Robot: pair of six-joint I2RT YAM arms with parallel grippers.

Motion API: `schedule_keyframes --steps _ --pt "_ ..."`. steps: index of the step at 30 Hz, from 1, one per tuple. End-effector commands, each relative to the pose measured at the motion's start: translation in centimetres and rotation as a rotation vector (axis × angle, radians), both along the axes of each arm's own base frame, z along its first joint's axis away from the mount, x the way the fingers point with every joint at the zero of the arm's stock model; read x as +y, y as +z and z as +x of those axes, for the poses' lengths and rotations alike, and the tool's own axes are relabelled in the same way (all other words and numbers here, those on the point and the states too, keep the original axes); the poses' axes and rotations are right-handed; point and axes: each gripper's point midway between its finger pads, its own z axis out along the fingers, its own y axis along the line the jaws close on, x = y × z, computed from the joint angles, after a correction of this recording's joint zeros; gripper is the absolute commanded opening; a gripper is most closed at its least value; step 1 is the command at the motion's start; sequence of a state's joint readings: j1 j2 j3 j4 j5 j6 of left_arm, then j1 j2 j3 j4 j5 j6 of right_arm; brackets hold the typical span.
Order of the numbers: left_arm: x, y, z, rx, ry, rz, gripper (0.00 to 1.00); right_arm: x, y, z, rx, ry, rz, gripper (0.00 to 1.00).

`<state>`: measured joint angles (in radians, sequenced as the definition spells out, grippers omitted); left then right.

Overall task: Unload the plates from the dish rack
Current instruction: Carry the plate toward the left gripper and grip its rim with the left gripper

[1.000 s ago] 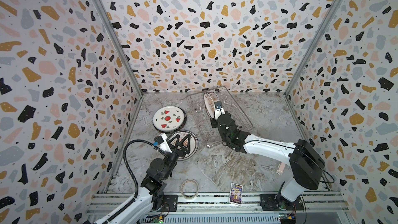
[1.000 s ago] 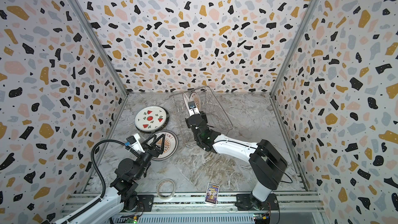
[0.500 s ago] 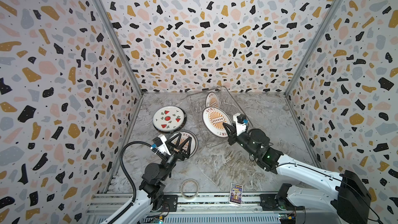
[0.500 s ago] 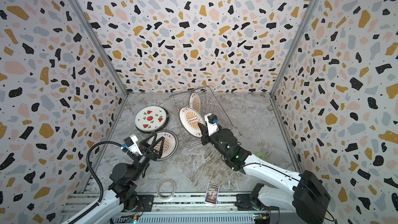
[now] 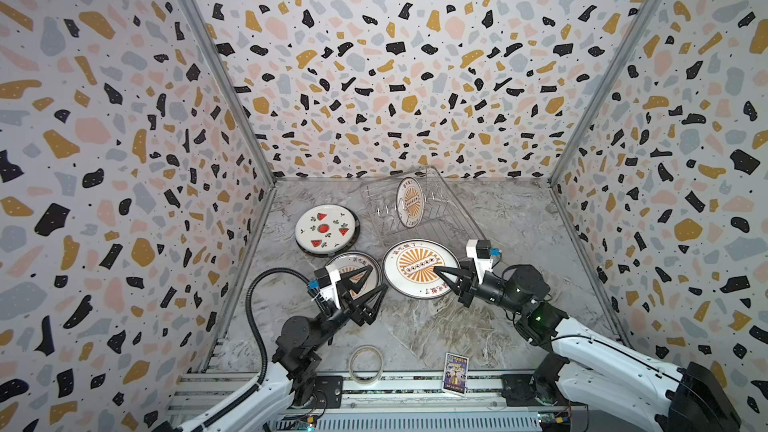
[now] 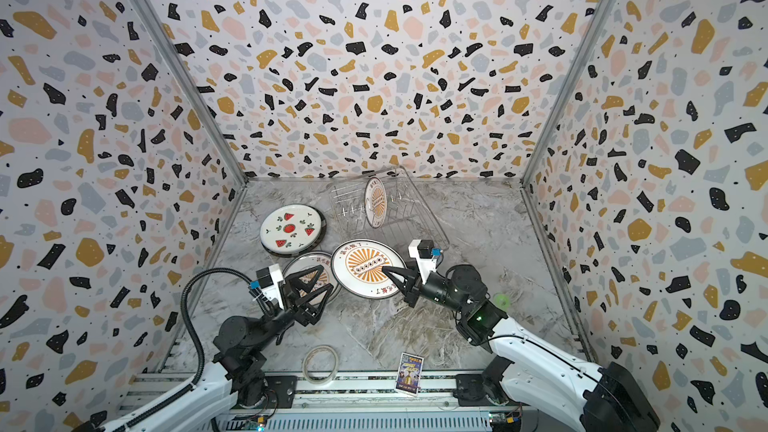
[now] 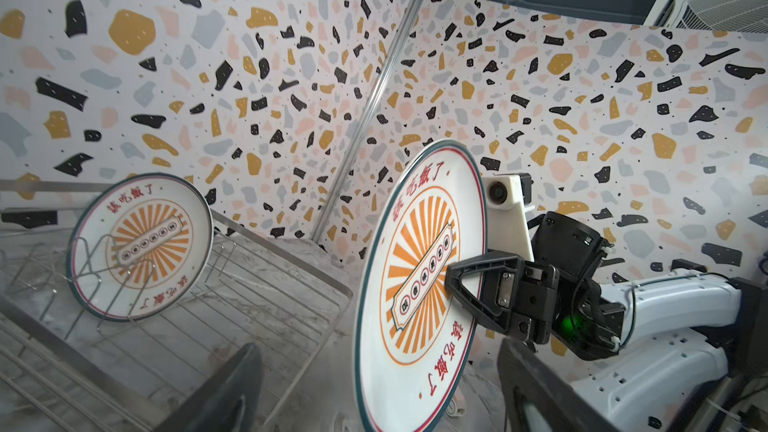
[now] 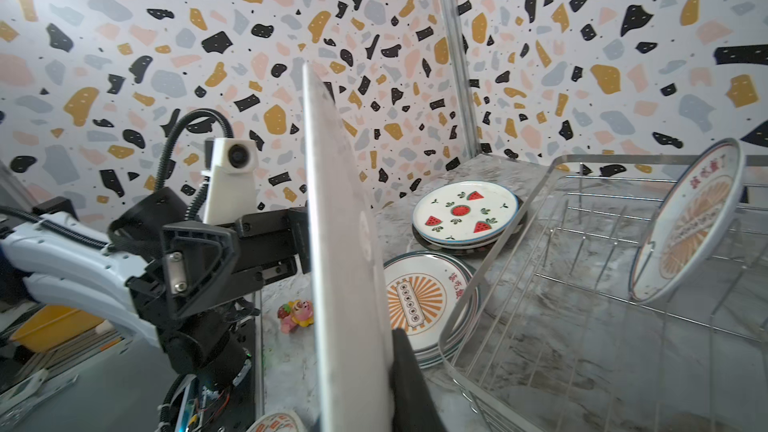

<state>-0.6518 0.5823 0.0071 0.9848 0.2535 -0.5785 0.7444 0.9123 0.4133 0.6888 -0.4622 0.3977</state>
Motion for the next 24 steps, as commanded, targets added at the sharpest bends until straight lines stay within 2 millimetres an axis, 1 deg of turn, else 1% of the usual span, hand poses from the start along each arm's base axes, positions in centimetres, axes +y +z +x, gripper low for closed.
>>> schedule_keyframes --steps 1,3,5,6,8,10,12,15,18,20,24 --pt "-0.6 0.2 -1.3 -0.073 -0.049 0.009 0.80 -0.2 2.6 -2.4 -0.073 0.110 0.086 0.09" --pt "-0.9 0.2 -1.5 -0.076 -0.066 0.013 0.69 -0.2 2.3 -2.7 -0.077 0.126 0.083 0.09" --pt "-1.0 0.1 -1.4 -0.071 -0.064 0.019 0.54 -0.2 1.5 -2.0 -0.050 0.112 0.071 0.09" --pt "-1.0 0.0 -1.3 -0.067 -0.061 0.024 0.51 -0.2 1.3 -1.9 -0.040 0.115 0.073 0.08" --pt "-1.0 -0.2 -1.1 -0.054 -0.051 0.031 0.49 -0.2 1.0 -2.0 -0.029 0.150 0.092 0.08" --pt "-1.4 -0.4 -1.3 -0.057 -0.076 0.048 0.45 -0.1 0.9 -2.2 -0.024 0.176 0.099 0.08" --pt "-1.8 -0.4 -1.5 -0.051 -0.096 0.048 0.41 0.0 0.7 -1.9 -0.018 0.166 0.096 0.08" --pt "-2.2 -1.0 -0.7 -0.003 -0.081 0.078 0.33 0.2 0.3 -1.6 -0.008 0.162 0.090 0.08" --pt "-3.2 -1.7 -0.3 0.031 -0.109 0.118 0.34 0.4 -0.1 -1.3 0.002 0.163 0.086 0.08" --pt "-3.6 -1.9 -0.2 0.044 -0.125 0.117 0.34 0.7 -0.7 -0.6 0.024 0.147 0.071 0.08" --pt "-4.1 -2.3 0.2 0.057 -0.124 0.127 0.29 1.0 -1.7 0.5 0.053 0.108 0.052 0.08"
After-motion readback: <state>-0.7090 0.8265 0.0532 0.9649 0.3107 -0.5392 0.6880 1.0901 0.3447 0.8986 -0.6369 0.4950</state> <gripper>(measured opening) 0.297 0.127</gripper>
